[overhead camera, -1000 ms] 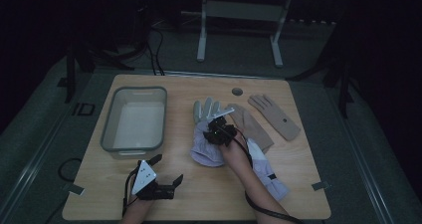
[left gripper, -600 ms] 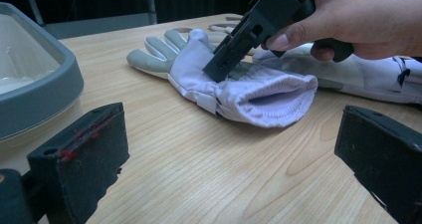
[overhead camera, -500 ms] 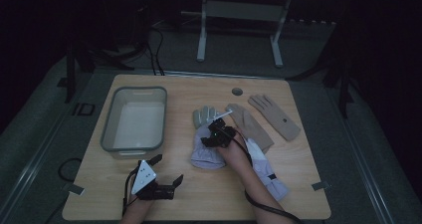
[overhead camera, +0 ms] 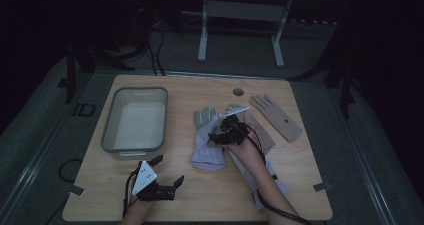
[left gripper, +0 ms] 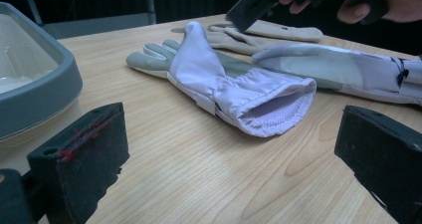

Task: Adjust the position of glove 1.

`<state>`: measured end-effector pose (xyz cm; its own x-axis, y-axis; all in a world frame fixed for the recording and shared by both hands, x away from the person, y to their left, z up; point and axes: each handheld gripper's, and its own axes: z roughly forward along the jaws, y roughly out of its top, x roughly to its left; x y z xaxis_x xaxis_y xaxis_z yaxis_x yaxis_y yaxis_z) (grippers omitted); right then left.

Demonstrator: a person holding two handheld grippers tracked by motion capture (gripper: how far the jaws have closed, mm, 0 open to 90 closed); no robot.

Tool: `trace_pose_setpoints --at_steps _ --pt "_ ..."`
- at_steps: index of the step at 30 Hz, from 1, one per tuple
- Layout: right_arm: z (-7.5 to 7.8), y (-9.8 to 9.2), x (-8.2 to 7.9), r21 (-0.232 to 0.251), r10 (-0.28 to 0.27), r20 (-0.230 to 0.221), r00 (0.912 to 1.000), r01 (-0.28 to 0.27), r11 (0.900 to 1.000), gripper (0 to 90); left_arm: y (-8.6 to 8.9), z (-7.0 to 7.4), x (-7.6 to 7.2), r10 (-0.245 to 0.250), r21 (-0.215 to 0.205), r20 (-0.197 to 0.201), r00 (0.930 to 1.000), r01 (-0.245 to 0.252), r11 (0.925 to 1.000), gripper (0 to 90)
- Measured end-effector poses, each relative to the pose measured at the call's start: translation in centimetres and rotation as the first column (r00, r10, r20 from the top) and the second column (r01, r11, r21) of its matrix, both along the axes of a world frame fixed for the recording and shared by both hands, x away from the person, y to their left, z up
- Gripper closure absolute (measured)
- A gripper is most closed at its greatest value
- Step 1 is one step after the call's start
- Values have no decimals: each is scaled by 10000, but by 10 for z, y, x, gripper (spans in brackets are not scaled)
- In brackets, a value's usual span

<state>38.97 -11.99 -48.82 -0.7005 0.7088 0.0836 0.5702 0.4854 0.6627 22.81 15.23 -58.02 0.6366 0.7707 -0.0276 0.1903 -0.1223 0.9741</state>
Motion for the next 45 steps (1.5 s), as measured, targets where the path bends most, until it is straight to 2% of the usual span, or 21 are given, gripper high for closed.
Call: trace_pose_setpoints --at_steps 6,12,15,17,20,24,26,27,28,31,34,38,45 --pt "7 -19 -10 -361 204 281 9994 -194 9992 384 0 0 0 -19 13 12 10000 19 10000 6" --pt "11 -37 -20 -445 338 422 9985 -320 9985 414 0 0 0 -4 19 19 10000 4 10000 6" --pt "15 -54 -31 -492 370 708 9968 -336 9982 433 0 0 0 -6 27 16 10000 6 10000 6" --pt "16 -57 -33 -487 364 684 9970 -331 9983 435 0 0 0 9 4 6 10000 -9 10000 6" --pt "17 -75 -45 -489 482 733 9961 -447 9978 443 -1 0 0 -29 70 43 10000 29 10000 6" --pt "15 -89 -54 -506 619 742 9953 -582 9970 443 0 0 0 -37 61 18 10000 37 10000 6" --pt "11 -101 -64 -522 749 677 9949 -715 9961 462 0 0 0 -22 53 6 10000 22 10000 6" --pt "11 -101 -64 -522 749 677 9949 -715 9961 462 0 0 0 -22 58 8 10000 21 10000 6" --pt "8 -111 -70 -639 687 558 9961 -651 9958 463 -1 0 0 -13 97 31 10000 13 10000 6" --pt "4 -119 -74 -637 640 442 9970 -612 9961 474 -1 0 0 -1 104 41 10000 1 9999 6" --pt "-8 -133 -83 -920 770 178 9969 -751 9929 476 -1 0 0 10 94 15 10000 -10 10000 6" --pt "-17 -137 -84 -1077 811 -50 9967 -812 9909 488 -1 0 0 -2 96 17 10000 2 10000 6" --pt "-39 -137 -80 -1319 1043 -455 9935 -1095 9852 407 -1 0 0 -28 103 1 10000 28 9999 6"
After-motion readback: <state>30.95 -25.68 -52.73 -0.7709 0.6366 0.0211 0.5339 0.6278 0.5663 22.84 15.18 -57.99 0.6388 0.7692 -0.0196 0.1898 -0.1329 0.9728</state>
